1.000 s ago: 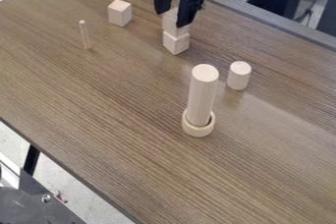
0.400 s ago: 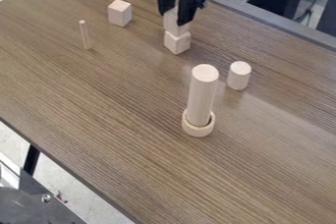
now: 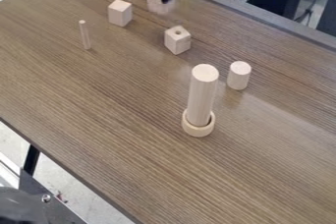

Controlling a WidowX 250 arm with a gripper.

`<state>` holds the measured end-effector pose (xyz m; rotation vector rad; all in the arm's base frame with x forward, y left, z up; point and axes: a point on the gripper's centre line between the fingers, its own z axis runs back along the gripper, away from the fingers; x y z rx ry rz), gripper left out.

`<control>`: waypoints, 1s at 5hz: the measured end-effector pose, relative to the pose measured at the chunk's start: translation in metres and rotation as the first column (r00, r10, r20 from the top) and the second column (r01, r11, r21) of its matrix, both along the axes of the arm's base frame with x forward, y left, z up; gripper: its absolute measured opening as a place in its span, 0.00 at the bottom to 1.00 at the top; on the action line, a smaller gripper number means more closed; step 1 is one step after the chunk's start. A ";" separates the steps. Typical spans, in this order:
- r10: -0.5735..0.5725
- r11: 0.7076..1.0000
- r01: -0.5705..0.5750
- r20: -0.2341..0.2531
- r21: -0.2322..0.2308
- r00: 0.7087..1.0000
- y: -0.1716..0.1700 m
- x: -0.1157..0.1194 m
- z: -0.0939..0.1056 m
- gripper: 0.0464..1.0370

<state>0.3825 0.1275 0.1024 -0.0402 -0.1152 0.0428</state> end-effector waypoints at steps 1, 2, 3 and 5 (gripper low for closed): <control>0.062 0.998 -0.062 0.031 0.005 0.998 0.020 0.005 0.010 0.51; 0.097 0.995 -0.097 0.005 -0.005 0.995 0.029 0.013 -0.005 0.51; 0.117 0.993 -0.117 0.011 -0.002 0.993 0.035 0.019 -0.005 0.51; 0.144 0.989 -0.144 -0.003 0.016 0.990 0.046 0.023 -0.009 0.51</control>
